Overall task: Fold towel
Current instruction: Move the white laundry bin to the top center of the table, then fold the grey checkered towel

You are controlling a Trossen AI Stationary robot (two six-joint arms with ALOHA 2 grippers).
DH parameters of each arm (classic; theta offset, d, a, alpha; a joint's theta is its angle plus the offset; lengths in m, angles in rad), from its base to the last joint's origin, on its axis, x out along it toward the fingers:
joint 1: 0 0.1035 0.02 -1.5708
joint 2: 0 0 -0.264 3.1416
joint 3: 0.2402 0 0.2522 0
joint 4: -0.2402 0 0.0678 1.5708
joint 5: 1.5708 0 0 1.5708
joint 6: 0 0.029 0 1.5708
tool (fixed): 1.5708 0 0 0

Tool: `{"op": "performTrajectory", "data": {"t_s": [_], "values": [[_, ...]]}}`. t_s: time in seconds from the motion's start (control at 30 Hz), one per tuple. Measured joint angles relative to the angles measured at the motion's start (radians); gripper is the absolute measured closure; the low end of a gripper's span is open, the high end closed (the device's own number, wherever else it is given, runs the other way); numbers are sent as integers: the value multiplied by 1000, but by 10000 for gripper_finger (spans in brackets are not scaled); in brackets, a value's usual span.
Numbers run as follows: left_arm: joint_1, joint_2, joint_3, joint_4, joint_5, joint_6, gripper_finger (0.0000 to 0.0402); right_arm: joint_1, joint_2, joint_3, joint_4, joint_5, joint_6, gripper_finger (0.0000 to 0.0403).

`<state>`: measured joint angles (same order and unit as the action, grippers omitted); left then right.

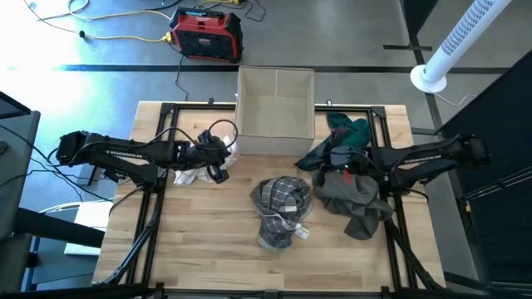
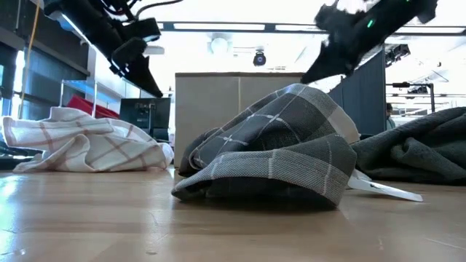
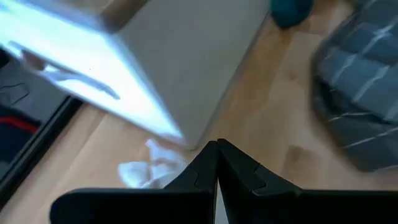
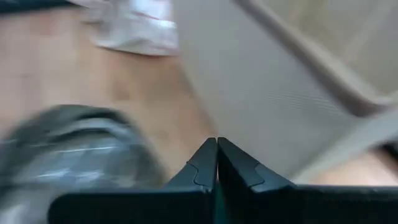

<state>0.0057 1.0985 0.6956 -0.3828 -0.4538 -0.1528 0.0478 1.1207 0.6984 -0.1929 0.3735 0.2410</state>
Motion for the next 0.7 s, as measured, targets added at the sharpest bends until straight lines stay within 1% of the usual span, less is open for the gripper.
{"op": "performTrajectory", "data": {"t_s": [0.07, 0.43, 0.5, 0.63, 0.7], "values": [[-36, -3, 4, 10, 1, -1, 402, 48, -20, 14, -25, -23, 35, 403], [-295, -25, 94, 28, 17, -21, 402, 317, -29, 52, -35, -121, 230, 403], [-340, -25, 109, 31, 55, -21, 402, 360, -5, 52, -9, -145, 254, 403], [-408, -24, 111, 27, 164, -3, 402, 427, 48, 52, 84, -246, 242, 403], [-431, -24, 111, 32, 191, -16, 401, 448, 80, 52, 153, -258, 236, 403]]}}
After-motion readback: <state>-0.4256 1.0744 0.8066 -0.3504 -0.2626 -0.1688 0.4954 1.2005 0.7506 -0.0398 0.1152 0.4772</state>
